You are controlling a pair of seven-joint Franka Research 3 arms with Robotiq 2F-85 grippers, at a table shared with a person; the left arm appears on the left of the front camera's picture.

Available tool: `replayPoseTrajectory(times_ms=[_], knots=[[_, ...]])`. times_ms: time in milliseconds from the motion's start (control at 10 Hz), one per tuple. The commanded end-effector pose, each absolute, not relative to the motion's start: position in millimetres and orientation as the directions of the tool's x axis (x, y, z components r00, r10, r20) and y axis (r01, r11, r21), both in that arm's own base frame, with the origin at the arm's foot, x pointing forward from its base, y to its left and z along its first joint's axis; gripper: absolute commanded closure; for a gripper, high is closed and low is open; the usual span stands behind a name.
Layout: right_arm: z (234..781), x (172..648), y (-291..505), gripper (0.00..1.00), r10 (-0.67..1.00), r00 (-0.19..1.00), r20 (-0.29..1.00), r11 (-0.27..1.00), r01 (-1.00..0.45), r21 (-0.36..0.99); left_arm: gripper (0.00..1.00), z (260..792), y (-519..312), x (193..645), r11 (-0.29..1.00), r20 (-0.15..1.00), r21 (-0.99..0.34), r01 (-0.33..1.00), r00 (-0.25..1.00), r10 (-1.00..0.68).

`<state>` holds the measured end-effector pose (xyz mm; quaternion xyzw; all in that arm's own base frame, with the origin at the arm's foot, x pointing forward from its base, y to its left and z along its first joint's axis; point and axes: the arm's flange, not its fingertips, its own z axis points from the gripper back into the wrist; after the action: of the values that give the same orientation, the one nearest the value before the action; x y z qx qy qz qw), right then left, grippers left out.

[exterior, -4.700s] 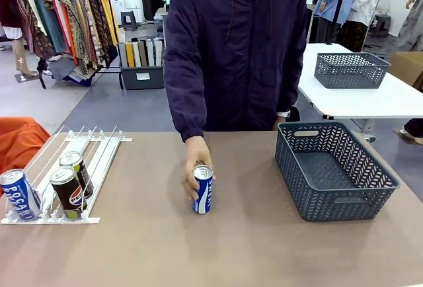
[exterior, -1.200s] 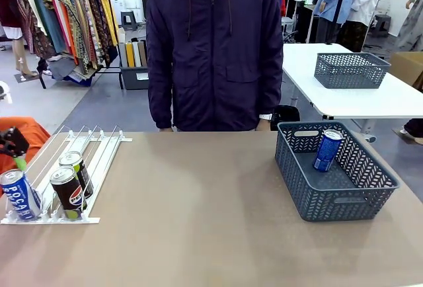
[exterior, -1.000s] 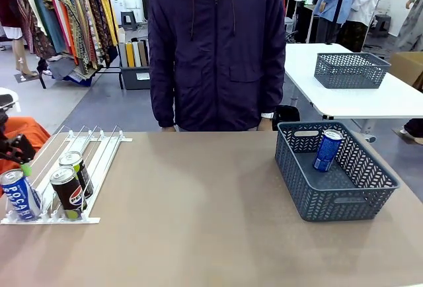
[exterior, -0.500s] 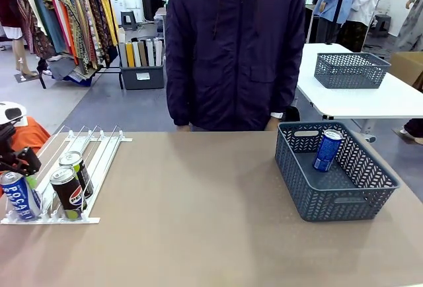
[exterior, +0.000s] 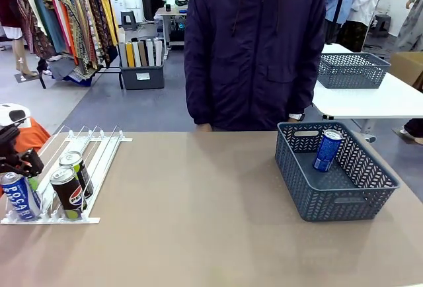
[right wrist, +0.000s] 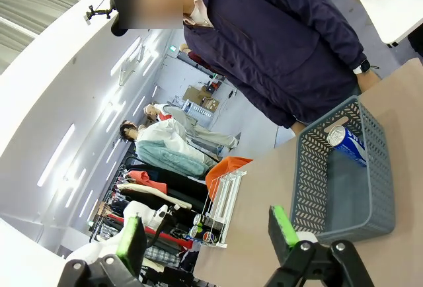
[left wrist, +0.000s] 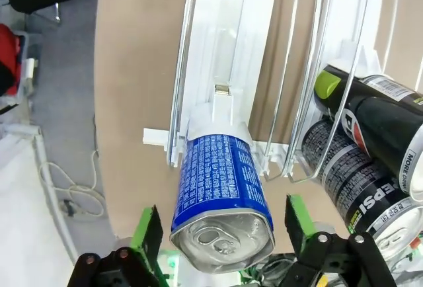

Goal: Retrieve and store the cans from the dispenser.
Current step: Pick up the last remaining can from one row of the Automatic Can Dispenser and place it in the middle of the table.

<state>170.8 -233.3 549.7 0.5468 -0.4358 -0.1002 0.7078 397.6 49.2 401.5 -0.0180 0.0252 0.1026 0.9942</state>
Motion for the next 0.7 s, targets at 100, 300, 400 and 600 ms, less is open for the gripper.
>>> replayPoseTrajectory(times_ms=[100,300,400,600], knots=[[552.5,174.6,-232.9,0.0,-0.623,0.577,0.528,0.381,-0.366,0.849,1.0,400.1,47.7,399.5,0.974,-0.024,0.012,-0.227,0.974,0.227],[552.5,174.6,-232.9,0.0,-0.623,0.577,0.528,0.381,-0.366,0.849,1.0,401.2,49.4,398.7,0.972,-0.021,0.015,-0.233,0.972,0.233],[552.5,174.6,-232.9,0.0,-0.623,0.577,0.528,0.381,-0.366,0.849,1.0,402.4,49.9,398.7,0.972,-0.018,0.012,-0.234,0.972,0.234],[552.5,174.6,-232.9,0.0,-0.623,0.577,0.528,0.381,-0.366,0.849,1.0,407.5,47.3,397.3,0.974,-0.003,0.012,-0.228,0.974,0.228]])
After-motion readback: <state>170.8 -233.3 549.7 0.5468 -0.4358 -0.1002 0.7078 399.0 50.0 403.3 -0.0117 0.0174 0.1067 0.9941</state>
